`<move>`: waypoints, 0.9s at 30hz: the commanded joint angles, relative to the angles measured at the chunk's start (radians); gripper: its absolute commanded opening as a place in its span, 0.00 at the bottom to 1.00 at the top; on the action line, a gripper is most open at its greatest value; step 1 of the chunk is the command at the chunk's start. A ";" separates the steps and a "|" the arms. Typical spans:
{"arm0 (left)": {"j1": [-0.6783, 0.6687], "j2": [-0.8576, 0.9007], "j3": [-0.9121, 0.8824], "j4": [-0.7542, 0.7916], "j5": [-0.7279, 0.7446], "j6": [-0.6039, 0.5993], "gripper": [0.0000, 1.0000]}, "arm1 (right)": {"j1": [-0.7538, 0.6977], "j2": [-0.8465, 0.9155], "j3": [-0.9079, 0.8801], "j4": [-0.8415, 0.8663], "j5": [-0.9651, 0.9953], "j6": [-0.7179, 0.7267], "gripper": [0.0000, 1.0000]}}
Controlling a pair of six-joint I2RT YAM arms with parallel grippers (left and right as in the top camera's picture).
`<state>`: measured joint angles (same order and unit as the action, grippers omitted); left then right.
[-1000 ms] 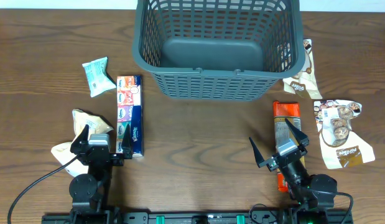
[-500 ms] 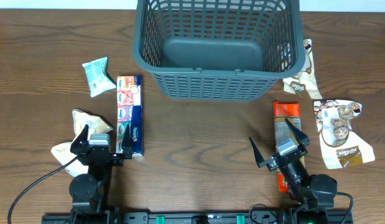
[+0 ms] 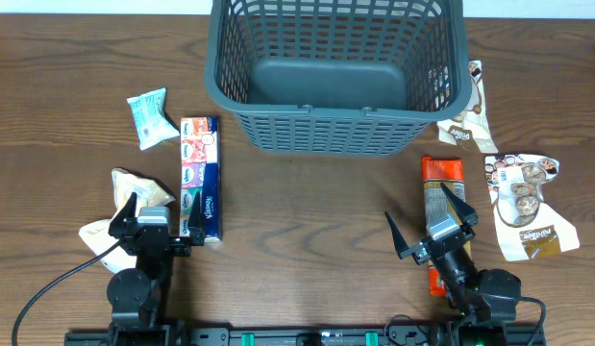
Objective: Pack container
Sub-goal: 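Move the right gripper over the orange-capped spaghetti package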
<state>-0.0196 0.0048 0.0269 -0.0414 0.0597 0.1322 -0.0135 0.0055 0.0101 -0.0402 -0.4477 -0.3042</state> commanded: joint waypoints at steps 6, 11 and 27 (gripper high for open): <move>0.000 0.000 -0.023 -0.026 -0.019 0.013 0.99 | 0.008 0.001 -0.005 -0.002 -0.006 0.003 0.99; 0.000 0.000 -0.023 -0.026 -0.019 0.013 0.99 | 0.008 0.001 -0.005 -0.002 -0.016 0.077 0.99; 0.000 0.000 -0.023 -0.026 -0.019 0.013 0.99 | 0.000 0.001 0.014 0.005 0.433 0.605 0.99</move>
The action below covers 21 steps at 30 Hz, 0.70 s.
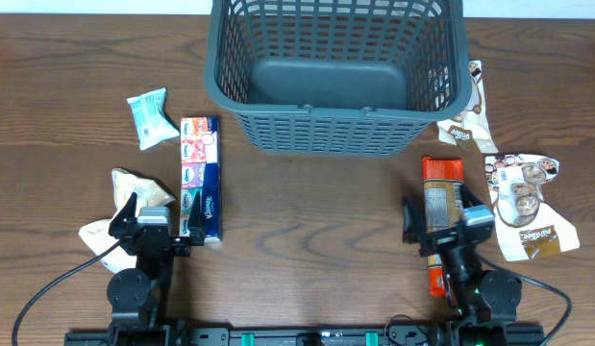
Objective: Pack container
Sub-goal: 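Move the right gripper over the orange-capped spaghetti package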
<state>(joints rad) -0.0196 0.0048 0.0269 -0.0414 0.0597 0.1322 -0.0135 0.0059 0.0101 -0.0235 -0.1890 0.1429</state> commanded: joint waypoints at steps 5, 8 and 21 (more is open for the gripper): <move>0.000 0.000 -0.023 -0.026 -0.019 0.013 0.99 | -0.001 0.013 0.100 -0.203 0.264 0.164 0.99; 0.000 0.000 -0.023 -0.026 -0.019 0.013 0.99 | -0.001 0.043 0.188 -0.359 0.298 0.160 0.99; 0.000 0.000 -0.023 -0.026 -0.019 0.013 0.99 | -0.001 0.073 0.335 -0.393 0.135 0.135 0.99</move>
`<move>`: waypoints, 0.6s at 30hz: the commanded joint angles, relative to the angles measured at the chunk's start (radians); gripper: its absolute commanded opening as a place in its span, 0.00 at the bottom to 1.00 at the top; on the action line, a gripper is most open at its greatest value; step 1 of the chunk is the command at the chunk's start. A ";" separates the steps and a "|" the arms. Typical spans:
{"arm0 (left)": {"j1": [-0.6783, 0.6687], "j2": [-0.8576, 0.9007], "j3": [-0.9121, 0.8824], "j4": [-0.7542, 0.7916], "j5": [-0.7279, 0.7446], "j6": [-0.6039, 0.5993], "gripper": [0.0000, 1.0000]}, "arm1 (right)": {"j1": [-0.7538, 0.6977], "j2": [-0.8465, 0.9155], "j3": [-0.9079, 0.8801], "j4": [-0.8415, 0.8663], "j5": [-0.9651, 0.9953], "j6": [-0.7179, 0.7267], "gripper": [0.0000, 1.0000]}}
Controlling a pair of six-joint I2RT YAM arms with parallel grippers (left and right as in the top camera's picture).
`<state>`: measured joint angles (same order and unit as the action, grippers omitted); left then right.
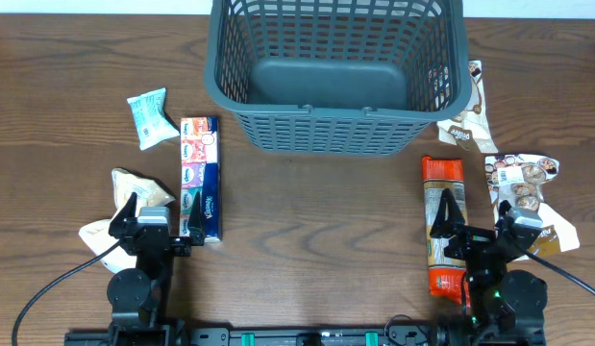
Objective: Pack container
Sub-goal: 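Move the right gripper over the orange-capped spaghetti package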
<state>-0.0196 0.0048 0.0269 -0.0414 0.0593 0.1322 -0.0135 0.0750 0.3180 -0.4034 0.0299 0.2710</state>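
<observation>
The grey plastic basket stands empty at the back centre. A long orange packet lies at the right front. My right gripper is open low over the table; one finger is over the orange packet's right edge, the other at the white and brown snack bag. It holds nothing. My left gripper is open at the left front, between a crumpled beige packet and a strip of tissue packs.
A small mint-and-white packet lies at the far left. Another white and brown snack bag rests against the basket's right wall. Black cables trail from both arm bases along the front edge.
My right gripper has shifted to the right, from straddling the orange packet to spanning its right edge and the snack bag. The left arm and all the packets are where they were.
First my right gripper was wide open and angled, with its left finger well left of the orange packet. Then it stood squarely over the packet. Now it sits further right. Nothing has been taken hold of and the basket has stayed empty.
</observation>
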 commanded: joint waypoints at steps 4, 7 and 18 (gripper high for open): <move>0.000 0.000 -0.023 -0.026 -0.019 0.013 0.99 | -0.001 0.034 0.058 -0.101 -0.077 0.045 0.99; 0.000 0.000 -0.023 -0.026 -0.019 0.013 0.99 | -0.001 0.110 0.130 -0.202 -0.014 0.065 0.99; 0.000 0.000 -0.023 -0.026 -0.019 0.013 0.99 | -0.002 0.560 0.465 -0.494 0.080 0.027 0.99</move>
<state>-0.0196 0.0048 0.0269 -0.0418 0.0593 0.1322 -0.0135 0.5491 0.7197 -0.8616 0.0811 0.3058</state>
